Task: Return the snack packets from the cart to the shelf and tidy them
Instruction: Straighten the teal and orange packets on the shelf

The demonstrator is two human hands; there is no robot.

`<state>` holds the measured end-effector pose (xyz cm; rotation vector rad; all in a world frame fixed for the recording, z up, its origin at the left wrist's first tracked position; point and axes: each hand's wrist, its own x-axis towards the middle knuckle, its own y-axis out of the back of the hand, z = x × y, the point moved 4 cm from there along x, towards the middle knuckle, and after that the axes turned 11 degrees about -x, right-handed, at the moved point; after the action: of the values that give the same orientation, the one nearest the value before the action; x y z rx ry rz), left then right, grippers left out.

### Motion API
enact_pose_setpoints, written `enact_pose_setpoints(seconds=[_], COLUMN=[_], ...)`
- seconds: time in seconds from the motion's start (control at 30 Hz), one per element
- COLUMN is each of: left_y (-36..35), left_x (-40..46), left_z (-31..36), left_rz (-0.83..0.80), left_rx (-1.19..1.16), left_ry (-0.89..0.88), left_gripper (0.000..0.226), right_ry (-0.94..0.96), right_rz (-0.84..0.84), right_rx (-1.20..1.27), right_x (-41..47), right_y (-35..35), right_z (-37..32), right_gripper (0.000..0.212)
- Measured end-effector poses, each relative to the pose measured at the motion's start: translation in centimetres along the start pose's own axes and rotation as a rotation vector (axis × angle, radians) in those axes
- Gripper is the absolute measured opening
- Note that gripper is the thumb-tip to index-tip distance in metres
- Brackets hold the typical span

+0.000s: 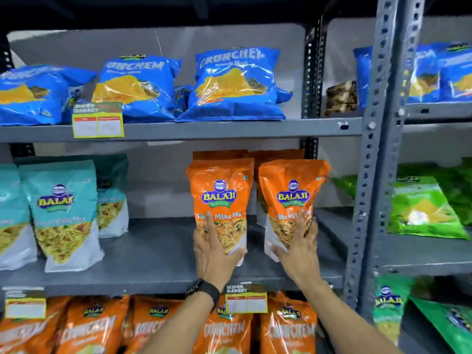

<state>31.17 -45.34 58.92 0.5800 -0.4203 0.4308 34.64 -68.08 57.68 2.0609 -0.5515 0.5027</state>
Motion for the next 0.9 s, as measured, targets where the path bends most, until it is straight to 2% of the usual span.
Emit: enact_pose_setpoints(seconds=[0.1, 0.27, 0.4, 0.73, 0.9], left_y=[-0.6, -0.9, -1.6, 0.3, 0.3], left_x=[-0.3, -1.2, -1.4, -1.2, -1.3], left_z=[0.4, 0.2, -0.3, -2.5, -2.5], left_rz=[-0.006, 0.082, 0.064, 0.105, 0.101], left_rx=[-0.005, 0.019, 0.094, 0.129, 0.156], left_ry=[-0.004, 0.036, 0.049, 0.033, 0.033], left_gripper=[0.139, 0.138, 0.137, 0.127, 0.128], right_ry=[-0.002, 0.059, 0.123, 0.036, 0.016], right_rz=[0.016, 0.065, 0.037, 0.104, 0.089], right_rx=[-0.009, -0.059, -0.058, -0.148, -0.200], right_x=[-0.7, -1.8, -1.3, -1.4, -1.4], right_y=[0.4, 0.9, 0.4, -0.5, -0.8], right_z=[0.2, 0.7, 0.6, -0.1, -0.6], right_gripper=[0.136, 0.134, 0.129, 0.132, 0.121])
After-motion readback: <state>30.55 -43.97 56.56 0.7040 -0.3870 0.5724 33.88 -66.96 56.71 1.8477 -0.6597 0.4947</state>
